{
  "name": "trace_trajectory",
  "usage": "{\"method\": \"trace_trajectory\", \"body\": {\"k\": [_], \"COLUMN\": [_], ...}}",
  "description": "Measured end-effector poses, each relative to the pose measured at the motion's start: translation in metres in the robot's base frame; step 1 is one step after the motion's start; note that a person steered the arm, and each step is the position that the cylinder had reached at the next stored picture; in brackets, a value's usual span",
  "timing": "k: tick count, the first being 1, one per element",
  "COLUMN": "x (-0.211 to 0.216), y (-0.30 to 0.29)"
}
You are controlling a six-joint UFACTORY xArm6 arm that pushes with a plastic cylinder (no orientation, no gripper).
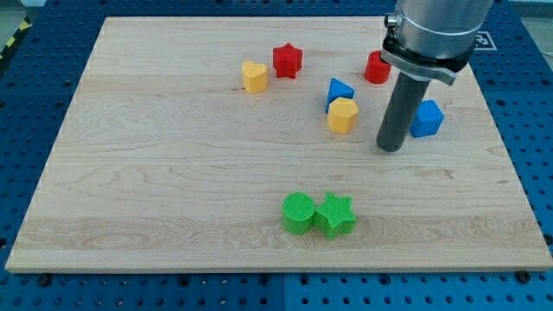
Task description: Separate the yellow hexagon and the blue triangle
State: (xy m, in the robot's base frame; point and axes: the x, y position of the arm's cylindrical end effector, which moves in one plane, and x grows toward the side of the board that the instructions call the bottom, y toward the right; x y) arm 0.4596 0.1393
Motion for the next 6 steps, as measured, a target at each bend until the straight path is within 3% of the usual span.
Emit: {"method": "trace_trajectory", "body": {"k": [6], "x": [-0.144], "y": [-0.139]}}
